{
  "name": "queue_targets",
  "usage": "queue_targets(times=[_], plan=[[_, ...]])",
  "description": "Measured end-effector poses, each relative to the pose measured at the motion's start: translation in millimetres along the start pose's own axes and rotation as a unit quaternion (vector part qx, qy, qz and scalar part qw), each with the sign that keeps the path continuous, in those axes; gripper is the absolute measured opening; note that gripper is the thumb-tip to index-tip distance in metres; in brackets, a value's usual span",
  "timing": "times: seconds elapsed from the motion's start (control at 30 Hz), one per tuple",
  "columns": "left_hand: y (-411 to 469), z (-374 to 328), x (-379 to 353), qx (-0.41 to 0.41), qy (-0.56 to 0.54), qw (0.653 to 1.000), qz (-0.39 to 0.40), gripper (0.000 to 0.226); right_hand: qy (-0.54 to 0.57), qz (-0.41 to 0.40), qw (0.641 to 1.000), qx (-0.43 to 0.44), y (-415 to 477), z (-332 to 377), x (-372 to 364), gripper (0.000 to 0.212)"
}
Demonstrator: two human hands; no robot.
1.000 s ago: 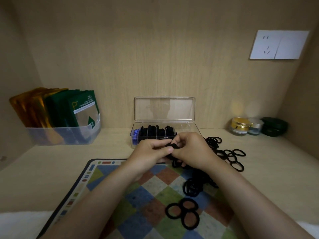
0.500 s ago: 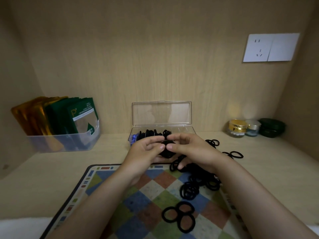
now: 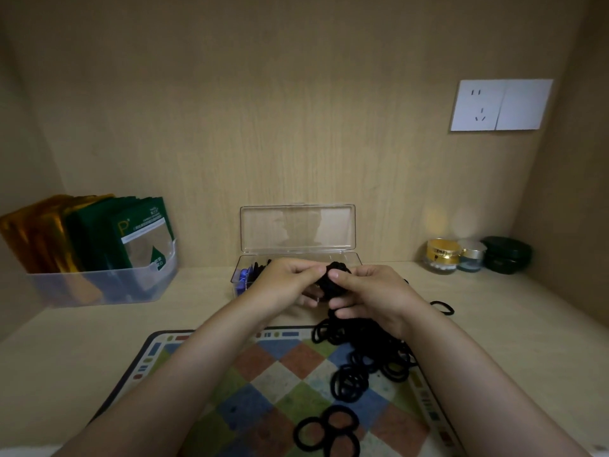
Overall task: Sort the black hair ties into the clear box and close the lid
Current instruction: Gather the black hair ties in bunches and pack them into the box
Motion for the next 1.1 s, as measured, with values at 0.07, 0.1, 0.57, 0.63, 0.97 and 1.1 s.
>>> queue_targets(times=[0.07,0.1,0.57,0.63,0.97,1.1], plan=[[9.3,-6.5,2.0,-0.029,0.068,0.997,-0.004,0.021,0.0,-0.031,0.999,0.008,2.9,0.7,8.8,0.016],[14.0,-9.6,6.7,-0.05,0.099,0.993,-0.028,0.022,0.0,-0.044,0.999,0.014,4.6,1.2,12.5,0.016],[26.0,25.7,27.7,-0.154,0.481,0.839,-0.201,0.053,-0.171,-0.167,0.965,0.104,15.1,27.9,23.2,0.012],[25.6,26.6,30.7,-0.138,0.476,0.842,-0.212,0.052,-0.223,-0.174,0.951,0.123,26.7,38.0,17.5,0.014],[17.6,30.5,54.9,-0.086,0.488,0.834,-0.242,0.06,-0.509,-0.142,0.842,0.108,89.4,51.0,-22.7,0.021],[19.2,22.6,54.9,-0.116,0.488,0.828,-0.252,0.056,-0.599,-0.135,0.783,0.098,94.0,50.4,-34.9,0.021]])
Point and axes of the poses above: each hand's wrist, its own y-axis towards the middle knuckle, its own x-axis out of the back of the hand, z = x × y, the point moved 10 cm from there along y, towards the middle knuckle, and after that the axes turned 6 degrees about y, right-handed, at the moved point
